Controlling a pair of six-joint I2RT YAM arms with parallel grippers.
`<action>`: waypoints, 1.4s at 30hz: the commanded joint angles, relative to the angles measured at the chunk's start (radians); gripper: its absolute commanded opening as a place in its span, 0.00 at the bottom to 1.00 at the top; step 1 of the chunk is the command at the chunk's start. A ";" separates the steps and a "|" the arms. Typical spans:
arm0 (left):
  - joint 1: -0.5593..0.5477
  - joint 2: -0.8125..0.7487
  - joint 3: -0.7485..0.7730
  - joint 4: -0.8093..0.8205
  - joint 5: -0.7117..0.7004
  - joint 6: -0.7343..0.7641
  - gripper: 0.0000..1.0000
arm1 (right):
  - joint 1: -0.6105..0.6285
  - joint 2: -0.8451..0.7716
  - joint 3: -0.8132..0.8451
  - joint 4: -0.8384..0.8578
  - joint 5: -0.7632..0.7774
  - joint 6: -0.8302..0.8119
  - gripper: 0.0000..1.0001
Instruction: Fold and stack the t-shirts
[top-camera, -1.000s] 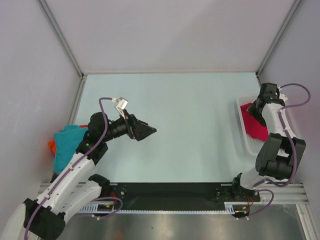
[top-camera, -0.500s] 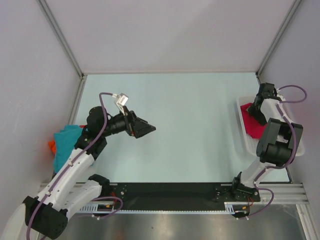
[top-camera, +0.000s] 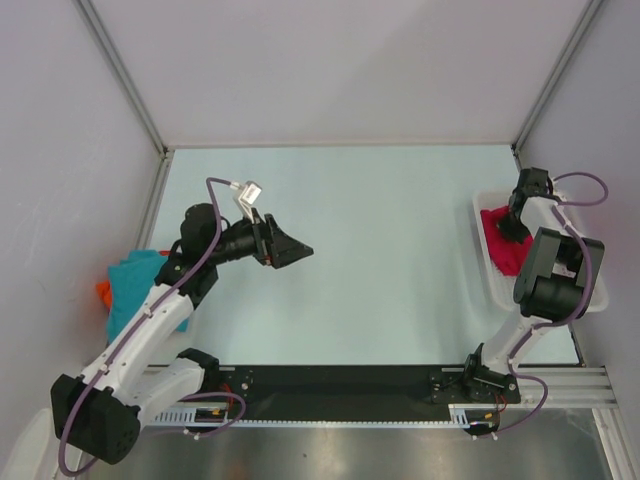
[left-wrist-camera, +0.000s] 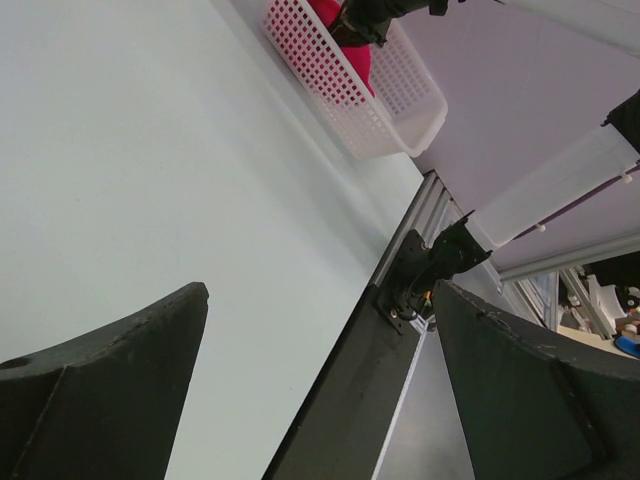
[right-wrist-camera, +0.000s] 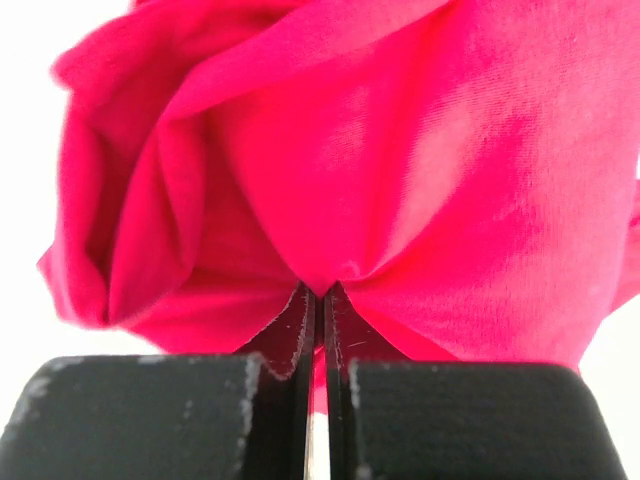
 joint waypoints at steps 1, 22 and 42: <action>0.009 0.020 0.037 0.052 0.036 0.023 1.00 | 0.046 -0.141 0.068 0.056 0.018 -0.045 0.00; 0.009 0.083 -0.114 0.276 0.060 -0.068 1.00 | 0.869 -0.224 1.096 -0.438 0.217 -0.163 0.00; 0.052 -0.053 -0.169 0.179 0.043 -0.023 1.00 | 0.876 -0.106 0.265 -0.205 -0.010 -0.005 0.20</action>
